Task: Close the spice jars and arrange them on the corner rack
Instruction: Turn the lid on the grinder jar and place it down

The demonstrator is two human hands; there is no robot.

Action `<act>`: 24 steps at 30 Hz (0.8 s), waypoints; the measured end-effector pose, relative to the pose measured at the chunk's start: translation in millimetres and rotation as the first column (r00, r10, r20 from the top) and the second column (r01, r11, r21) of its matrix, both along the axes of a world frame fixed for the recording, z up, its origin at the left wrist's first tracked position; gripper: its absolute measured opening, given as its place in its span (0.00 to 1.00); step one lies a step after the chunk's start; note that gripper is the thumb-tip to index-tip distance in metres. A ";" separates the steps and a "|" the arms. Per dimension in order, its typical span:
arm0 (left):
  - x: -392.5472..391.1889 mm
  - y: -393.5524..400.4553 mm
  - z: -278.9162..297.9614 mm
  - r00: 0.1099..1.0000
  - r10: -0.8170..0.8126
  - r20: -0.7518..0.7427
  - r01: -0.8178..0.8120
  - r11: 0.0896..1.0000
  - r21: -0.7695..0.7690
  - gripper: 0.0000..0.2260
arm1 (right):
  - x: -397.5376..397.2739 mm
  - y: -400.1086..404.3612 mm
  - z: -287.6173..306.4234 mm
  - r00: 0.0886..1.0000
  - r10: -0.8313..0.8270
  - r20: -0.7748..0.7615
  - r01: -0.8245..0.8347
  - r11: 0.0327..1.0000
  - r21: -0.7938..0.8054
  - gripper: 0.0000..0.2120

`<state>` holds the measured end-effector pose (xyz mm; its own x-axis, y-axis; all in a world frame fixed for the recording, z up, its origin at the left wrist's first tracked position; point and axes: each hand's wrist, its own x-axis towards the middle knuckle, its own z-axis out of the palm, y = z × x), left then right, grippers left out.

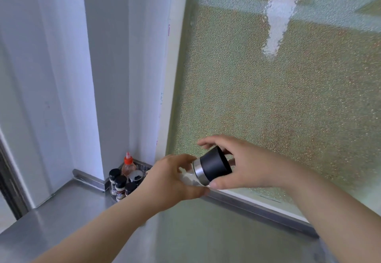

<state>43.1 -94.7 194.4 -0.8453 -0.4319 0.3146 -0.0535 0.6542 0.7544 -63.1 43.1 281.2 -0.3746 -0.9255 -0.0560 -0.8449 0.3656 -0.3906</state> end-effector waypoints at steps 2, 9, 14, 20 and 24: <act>-1.1 1.2 -1.4 1.000 0.003 -0.006 -0.003 1.000 -0.013 0.28 | 0.5 -2.1 -4.3 0.998 0.000 -0.066 -0.004 0.998 -0.068 0.24; -2.1 2.5 -6.2 1.000 -0.006 -0.024 0.002 0.984 -0.177 0.31 | -9.4 -5.0 -16.9 0.946 -0.188 0.266 0.185 0.982 0.036 0.29; 1.7 5.5 2.7 1.000 0.016 0.021 -0.016 1.000 0.002 0.25 | -0.1 -3.1 -7.9 0.995 0.066 -0.078 -0.072 0.994 -0.082 0.25; -0.7 7.5 1.2 1.000 0.020 0.000 -0.020 0.995 -0.093 0.22 | -8.2 -16.0 -21.3 0.936 -0.234 0.263 0.259 0.964 -0.065 0.21; 0.2 -0.6 4.1 1.000 0.002 -0.004 -0.002 0.999 0.053 0.17 | -7.6 -7.3 -7.8 0.994 0.025 0.109 -0.023 0.999 -0.023 0.34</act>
